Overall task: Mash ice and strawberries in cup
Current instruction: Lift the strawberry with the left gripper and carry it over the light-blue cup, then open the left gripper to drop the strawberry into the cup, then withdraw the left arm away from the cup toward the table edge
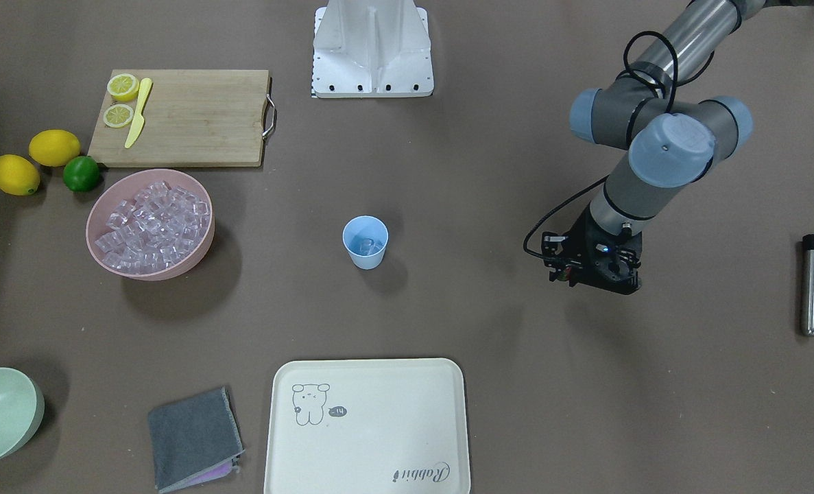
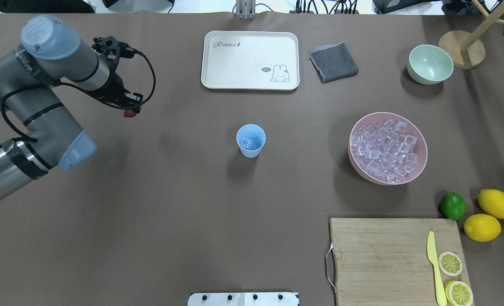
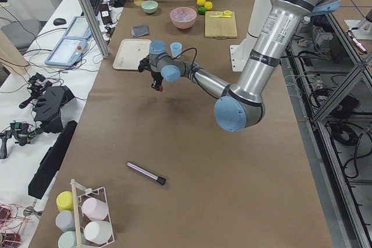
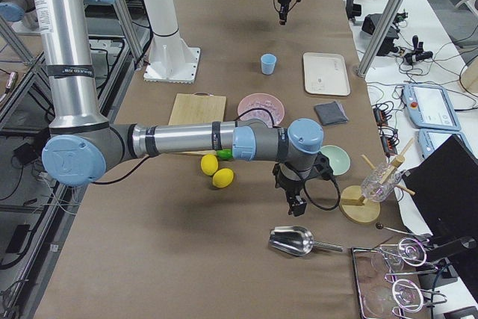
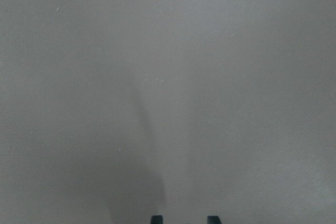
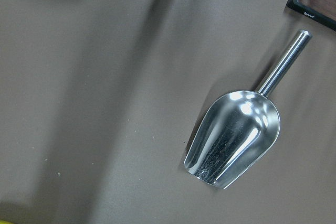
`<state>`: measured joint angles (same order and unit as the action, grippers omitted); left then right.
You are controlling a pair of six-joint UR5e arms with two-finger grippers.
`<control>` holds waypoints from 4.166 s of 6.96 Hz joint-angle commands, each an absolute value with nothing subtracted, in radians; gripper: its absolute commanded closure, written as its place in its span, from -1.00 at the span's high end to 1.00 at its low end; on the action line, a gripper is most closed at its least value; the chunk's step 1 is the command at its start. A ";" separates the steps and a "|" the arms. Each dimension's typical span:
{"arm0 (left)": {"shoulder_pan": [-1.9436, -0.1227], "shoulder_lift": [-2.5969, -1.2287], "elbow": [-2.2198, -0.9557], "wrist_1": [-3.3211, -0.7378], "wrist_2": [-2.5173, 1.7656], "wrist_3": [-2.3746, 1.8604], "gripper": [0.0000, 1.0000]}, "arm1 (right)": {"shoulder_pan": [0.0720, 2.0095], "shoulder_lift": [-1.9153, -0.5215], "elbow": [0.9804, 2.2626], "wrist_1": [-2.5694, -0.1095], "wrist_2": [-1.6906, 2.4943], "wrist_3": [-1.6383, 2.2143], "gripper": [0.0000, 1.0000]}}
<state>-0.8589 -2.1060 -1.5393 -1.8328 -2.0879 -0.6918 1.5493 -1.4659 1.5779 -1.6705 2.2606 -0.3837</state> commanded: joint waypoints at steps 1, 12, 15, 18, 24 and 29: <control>-0.842 -2.213 -1.548 -1.772 -2.085 -0.798 -1.00 | 1.549 -1.463 1.580 -1.671 2.261 -0.383 0.98; -0.537 -2.391 -1.468 -1.951 -1.795 -1.011 -1.00 | 1.549 -1.465 1.588 -1.671 2.275 -0.383 0.98; -0.537 -2.388 -1.479 -1.950 -1.798 -1.011 0.93 | 1.552 -1.470 1.591 -1.671 2.276 -0.385 0.98; -0.624 -2.244 -1.573 -1.933 -1.889 -1.006 0.93 | 1.563 -1.476 1.598 -1.671 2.281 -0.388 0.98; -1.151 -1.829 -1.442 -1.980 -2.176 -0.349 0.93 | 1.574 -1.482 1.598 -1.671 2.281 -0.388 0.98; -1.341 -1.801 -1.147 -2.219 -2.250 -0.230 0.95 | 1.572 -1.471 1.597 -1.669 2.279 -0.387 0.98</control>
